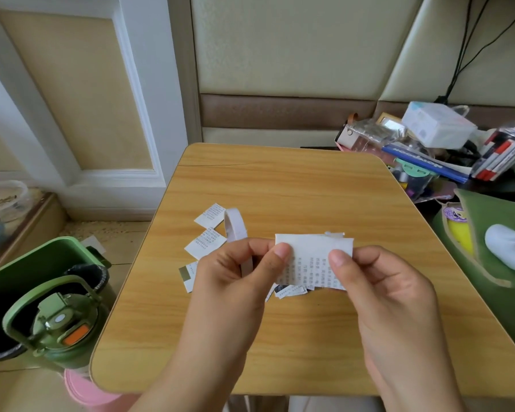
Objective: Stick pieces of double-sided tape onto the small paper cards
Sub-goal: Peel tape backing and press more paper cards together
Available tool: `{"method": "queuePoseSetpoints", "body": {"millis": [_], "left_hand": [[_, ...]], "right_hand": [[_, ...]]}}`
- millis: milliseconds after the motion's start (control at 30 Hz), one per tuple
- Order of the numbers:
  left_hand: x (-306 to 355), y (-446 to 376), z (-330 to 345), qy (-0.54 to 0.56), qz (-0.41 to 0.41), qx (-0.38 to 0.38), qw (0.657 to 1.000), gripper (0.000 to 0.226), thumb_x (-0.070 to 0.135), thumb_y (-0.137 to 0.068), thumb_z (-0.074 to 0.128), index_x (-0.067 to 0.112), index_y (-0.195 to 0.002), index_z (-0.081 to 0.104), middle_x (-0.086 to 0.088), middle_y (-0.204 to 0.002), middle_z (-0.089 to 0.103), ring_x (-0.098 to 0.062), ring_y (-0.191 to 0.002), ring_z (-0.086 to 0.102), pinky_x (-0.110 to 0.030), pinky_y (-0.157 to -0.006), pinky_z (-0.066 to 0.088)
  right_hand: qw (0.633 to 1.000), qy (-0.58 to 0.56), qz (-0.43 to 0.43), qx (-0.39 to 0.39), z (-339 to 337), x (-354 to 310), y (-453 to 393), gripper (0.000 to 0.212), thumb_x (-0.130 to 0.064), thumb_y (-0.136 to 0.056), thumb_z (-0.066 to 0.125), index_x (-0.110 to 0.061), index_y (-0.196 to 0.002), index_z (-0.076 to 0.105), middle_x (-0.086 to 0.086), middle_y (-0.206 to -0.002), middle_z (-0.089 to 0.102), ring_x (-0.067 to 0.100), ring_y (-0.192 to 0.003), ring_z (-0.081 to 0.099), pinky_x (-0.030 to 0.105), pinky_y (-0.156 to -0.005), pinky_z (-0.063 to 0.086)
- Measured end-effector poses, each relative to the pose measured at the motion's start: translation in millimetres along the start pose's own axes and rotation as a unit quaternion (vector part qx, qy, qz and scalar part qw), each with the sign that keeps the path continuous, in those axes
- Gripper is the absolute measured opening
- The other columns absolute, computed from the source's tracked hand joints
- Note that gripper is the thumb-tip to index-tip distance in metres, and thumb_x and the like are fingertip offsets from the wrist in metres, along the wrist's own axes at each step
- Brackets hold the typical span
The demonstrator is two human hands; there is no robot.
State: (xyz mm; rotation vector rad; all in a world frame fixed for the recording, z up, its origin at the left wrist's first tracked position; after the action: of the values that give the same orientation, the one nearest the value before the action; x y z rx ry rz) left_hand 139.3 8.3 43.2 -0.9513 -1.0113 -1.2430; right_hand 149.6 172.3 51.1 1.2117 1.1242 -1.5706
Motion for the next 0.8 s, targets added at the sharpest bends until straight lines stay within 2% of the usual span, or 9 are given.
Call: {"method": "queuePoseSetpoints", "body": {"millis": [200,300,367,533,800], "left_hand": [[5,2,-1,-0.001,0.020,0.041,0.999,0.013,0.030,-0.068,0.067,0.020,-0.061,0.071,0.007,-0.051,0.055,-0.005,-0.055,0.049,-0.008,-0.053,0.038],[5,3,-4,-0.014,0.033,0.066,0.997,0.011,0.032,-0.066,0.067,0.023,-0.061,0.071,0.005,-0.053,0.055,-0.005,-0.054,0.047,-0.009,-0.052,0.038],[4,3,-6,-0.020,0.035,0.078,0.996,0.011,0.033,-0.065,0.067,0.024,-0.060,0.070,0.006,-0.052,0.054,-0.005,-0.053,0.045,-0.008,-0.051,0.037],[3,3,-10,-0.028,0.036,0.084,0.995,0.013,0.035,-0.065,0.068,0.024,-0.061,0.071,0.006,-0.052,0.053,-0.005,-0.052,0.044,-0.009,-0.051,0.037],[4,6,-14,-0.027,0.049,0.098,0.994,0.016,0.037,-0.063,0.069,0.022,-0.064,0.072,0.006,-0.050,0.050,-0.006,-0.051,0.041,-0.011,-0.049,0.035]], "right_hand": [[0.999,0.015,-0.013,0.026,-1,1,1,0.011,-0.029,-0.072,0.070,-0.019,-0.070,0.069,0.005,-0.063,0.067,0.011,-0.060,0.057,0.018,-0.059,0.046],[0.998,0.038,-0.023,0.039,-1,0,3,0.017,-0.032,-0.076,0.075,-0.016,-0.074,0.069,0.007,-0.069,0.071,0.014,-0.062,0.062,0.020,-0.061,0.049],[0.997,0.048,-0.026,0.057,-2,-2,4,0.021,-0.033,-0.073,0.072,-0.013,-0.071,0.067,0.003,-0.068,0.072,0.011,-0.062,0.064,0.018,-0.060,0.049],[0.997,0.032,-0.024,0.069,0,-7,4,0.013,-0.031,-0.066,0.072,-0.020,-0.071,0.068,-0.001,-0.066,0.072,0.006,-0.059,0.064,0.015,-0.060,0.048],[0.996,0.022,-0.012,0.083,0,-7,5,0.018,-0.034,-0.064,0.074,-0.017,-0.069,0.070,0.000,-0.065,0.072,0.007,-0.060,0.065,0.015,-0.060,0.048]]}}
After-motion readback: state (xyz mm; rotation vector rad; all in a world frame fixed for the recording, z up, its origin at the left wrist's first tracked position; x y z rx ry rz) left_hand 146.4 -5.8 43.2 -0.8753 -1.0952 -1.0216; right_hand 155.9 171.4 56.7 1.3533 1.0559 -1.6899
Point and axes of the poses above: each hand's wrist, its own y-axis away from the middle knuckle, its own z-axis out of the palm, x = y × z, the point moved 9 cm from there along -y, towards the middle knuckle
